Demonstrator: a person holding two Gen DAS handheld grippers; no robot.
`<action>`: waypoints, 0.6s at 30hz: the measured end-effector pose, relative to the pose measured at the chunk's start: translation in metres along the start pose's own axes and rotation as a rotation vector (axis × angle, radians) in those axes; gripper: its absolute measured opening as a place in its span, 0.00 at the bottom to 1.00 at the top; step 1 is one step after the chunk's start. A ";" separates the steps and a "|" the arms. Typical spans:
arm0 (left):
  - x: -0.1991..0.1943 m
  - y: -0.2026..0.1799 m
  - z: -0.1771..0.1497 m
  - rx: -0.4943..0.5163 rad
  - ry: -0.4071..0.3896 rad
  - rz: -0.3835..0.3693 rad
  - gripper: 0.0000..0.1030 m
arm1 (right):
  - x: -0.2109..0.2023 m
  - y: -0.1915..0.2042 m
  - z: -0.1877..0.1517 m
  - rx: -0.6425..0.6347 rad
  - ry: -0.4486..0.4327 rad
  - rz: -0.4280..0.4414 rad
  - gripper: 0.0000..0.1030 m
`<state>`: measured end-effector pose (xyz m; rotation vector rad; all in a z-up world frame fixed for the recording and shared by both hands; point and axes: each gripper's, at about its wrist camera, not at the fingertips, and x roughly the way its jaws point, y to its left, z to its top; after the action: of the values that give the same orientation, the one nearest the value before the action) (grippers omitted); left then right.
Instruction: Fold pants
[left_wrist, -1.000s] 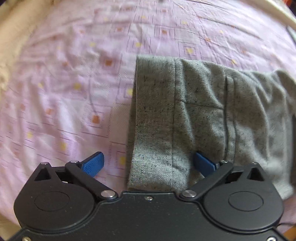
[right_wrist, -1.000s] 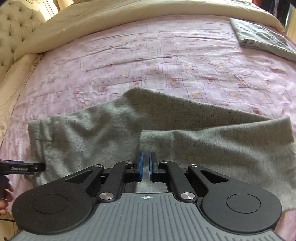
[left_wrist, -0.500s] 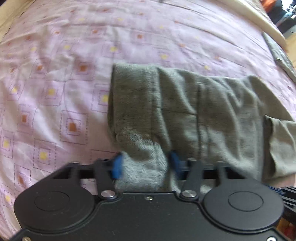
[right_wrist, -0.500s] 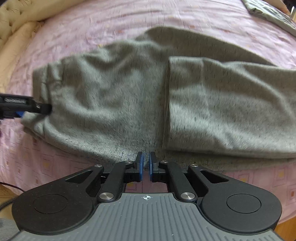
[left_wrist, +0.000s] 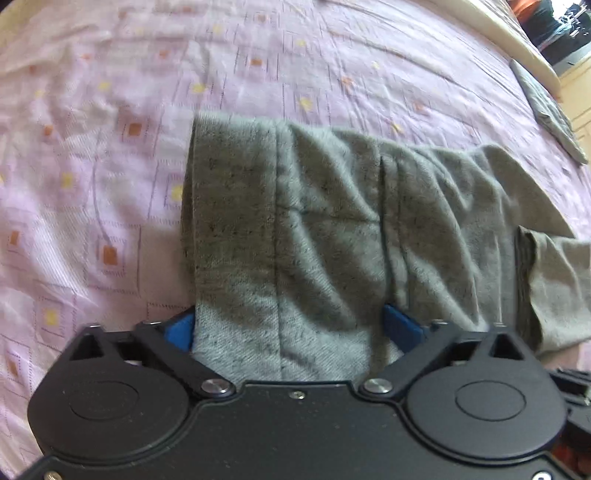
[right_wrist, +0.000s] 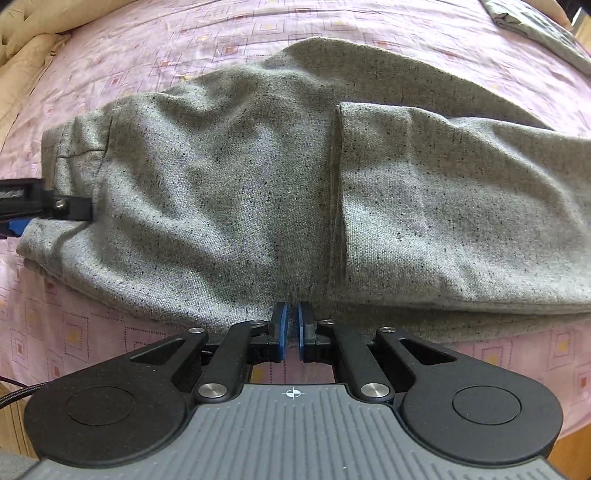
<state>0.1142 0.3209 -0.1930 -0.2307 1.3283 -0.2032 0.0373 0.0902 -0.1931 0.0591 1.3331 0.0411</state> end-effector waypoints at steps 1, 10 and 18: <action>-0.004 -0.003 0.000 0.000 -0.007 -0.014 0.61 | -0.003 -0.001 -0.001 0.003 -0.003 0.005 0.06; -0.063 -0.025 0.007 -0.019 -0.065 -0.024 0.37 | -0.004 -0.013 -0.002 0.036 -0.032 0.030 0.06; -0.108 -0.094 0.008 0.062 -0.168 -0.002 0.35 | 0.003 -0.025 0.002 -0.037 0.003 0.142 0.06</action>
<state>0.0959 0.2609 -0.0643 -0.1925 1.1539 -0.2221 0.0399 0.0654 -0.1967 0.1229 1.3290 0.1863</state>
